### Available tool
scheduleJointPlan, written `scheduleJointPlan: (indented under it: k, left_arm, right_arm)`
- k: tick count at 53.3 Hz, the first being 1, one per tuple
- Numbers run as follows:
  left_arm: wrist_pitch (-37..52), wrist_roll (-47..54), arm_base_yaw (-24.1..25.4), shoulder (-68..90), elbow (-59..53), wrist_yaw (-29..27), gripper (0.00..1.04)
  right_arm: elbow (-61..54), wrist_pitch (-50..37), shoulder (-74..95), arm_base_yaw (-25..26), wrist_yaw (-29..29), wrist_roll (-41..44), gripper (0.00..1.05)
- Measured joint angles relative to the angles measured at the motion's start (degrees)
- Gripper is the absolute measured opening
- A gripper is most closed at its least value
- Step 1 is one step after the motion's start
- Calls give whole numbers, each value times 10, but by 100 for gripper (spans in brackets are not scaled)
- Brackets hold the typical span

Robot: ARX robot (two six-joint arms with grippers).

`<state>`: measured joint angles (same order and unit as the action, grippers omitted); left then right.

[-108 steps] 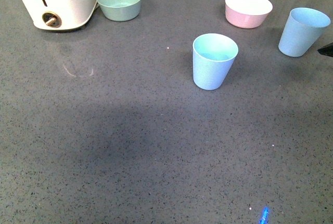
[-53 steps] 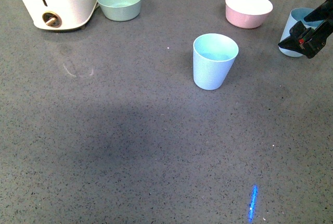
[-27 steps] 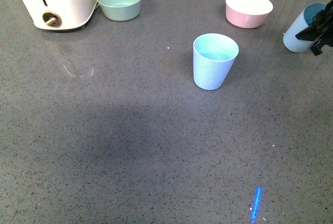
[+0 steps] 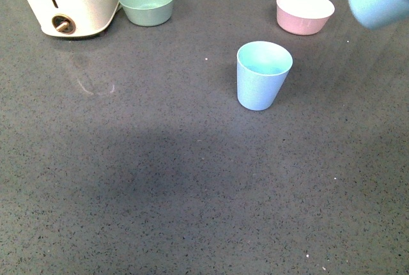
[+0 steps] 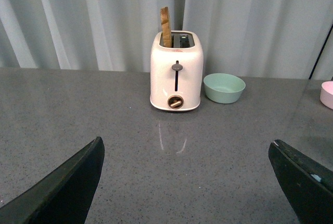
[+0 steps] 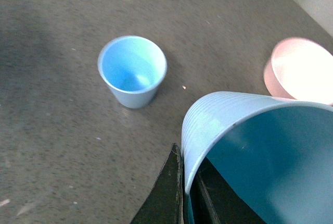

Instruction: Stack blue cups with both arms

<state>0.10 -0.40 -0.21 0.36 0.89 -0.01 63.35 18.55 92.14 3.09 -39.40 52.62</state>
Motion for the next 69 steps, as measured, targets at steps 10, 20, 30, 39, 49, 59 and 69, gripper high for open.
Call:
scheduleJointPlan:
  k: [10, 20, 30, 39, 49, 59, 69]
  left_arm:
    - [0, 0, 0, 0, 0, 0, 96]
    - [0, 0, 0, 0, 0, 0, 96]
    - [0, 0, 0, 0, 0, 0, 96]
    - [0, 0, 0, 0, 0, 0, 96]
    - [0, 0, 0, 0, 0, 0, 96]
    - [0, 0, 0, 0, 0, 0, 96]
    - [0, 0, 0, 0, 0, 0, 96]
  right_arm:
    - [-21, -11, -21, -74, 37, 10, 2]
    - [-19, -31, 9, -132, 87, 7, 2]
    - [10, -39, 59, -180, 134, -5, 2]
    - [33, -45, 92, -196, 158, -17, 2]
    - [48, -45, 105, -198, 169, -21, 2]
    - [52, -44, 117, -200, 174, -26, 2]
    - [52, -44, 121, -201, 178, -33, 2]
